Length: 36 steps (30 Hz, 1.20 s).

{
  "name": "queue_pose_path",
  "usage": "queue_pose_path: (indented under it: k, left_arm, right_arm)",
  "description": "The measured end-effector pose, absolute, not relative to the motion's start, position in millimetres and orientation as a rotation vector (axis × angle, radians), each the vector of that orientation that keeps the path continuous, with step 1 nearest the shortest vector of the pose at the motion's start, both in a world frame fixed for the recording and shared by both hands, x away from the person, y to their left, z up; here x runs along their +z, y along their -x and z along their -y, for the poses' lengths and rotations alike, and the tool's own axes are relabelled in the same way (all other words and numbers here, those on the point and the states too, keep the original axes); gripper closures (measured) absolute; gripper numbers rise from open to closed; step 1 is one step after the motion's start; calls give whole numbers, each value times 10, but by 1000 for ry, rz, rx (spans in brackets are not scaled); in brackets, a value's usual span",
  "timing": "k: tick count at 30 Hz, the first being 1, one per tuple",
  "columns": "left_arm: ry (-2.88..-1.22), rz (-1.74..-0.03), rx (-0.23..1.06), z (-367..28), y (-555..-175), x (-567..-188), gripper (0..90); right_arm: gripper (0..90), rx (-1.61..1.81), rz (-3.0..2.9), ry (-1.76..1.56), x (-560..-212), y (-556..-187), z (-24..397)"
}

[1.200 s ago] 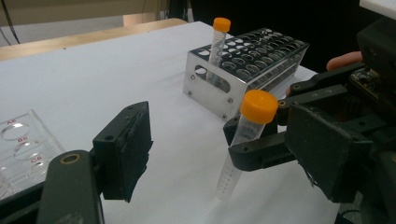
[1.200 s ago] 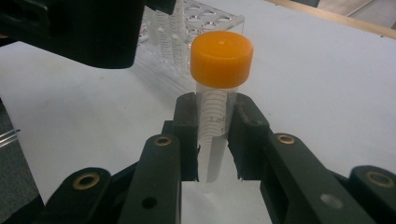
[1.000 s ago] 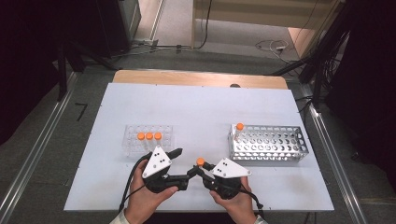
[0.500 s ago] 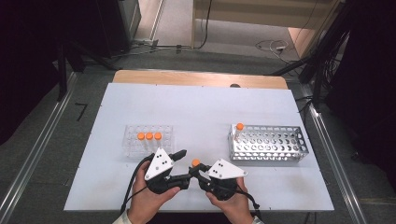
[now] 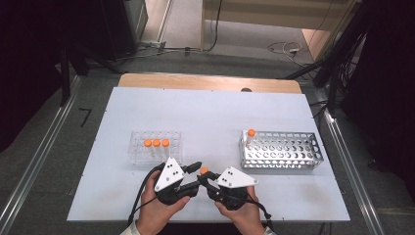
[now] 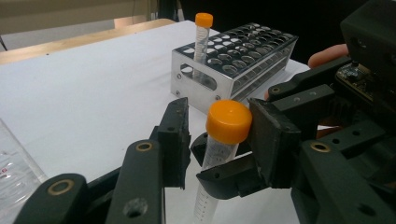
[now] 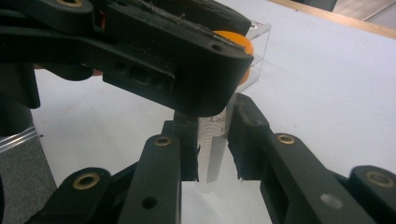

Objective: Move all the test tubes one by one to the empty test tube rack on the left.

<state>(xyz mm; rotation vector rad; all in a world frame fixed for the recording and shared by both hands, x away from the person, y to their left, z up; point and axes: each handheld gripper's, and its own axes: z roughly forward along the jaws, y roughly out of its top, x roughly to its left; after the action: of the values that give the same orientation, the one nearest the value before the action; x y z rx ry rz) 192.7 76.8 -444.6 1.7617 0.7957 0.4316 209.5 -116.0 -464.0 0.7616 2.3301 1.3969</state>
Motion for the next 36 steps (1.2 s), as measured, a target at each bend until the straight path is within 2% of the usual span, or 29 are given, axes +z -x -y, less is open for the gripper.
queue_pose_path:
  k: [15, 24, 27, 31, 36]
  left_arm:
    - [-1783, -773, 464, -731, -1904, -4458, 692]
    - [-1783, -768, 468, -738, -1894, -4444, 703]
    - [-1782, -766, 458, -740, -1891, -4437, 704]
    - [-1775, -773, 454, -769, -1897, -4422, 704]
    - [-1762, -784, 450, -827, -1898, -4391, 704]
  right_arm:
    - [721, 1396, -2332, -762, -4644, -2095, 1156]
    - [712, 1404, -2325, -761, -4640, -2087, 1159]
    - [639, 1407, -2313, -772, -4637, -2088, 1167]
    - [457, 1433, -2296, -789, -4624, -2097, 1183]
    - [381, 1448, -2286, -803, -4611, -2091, 1214]
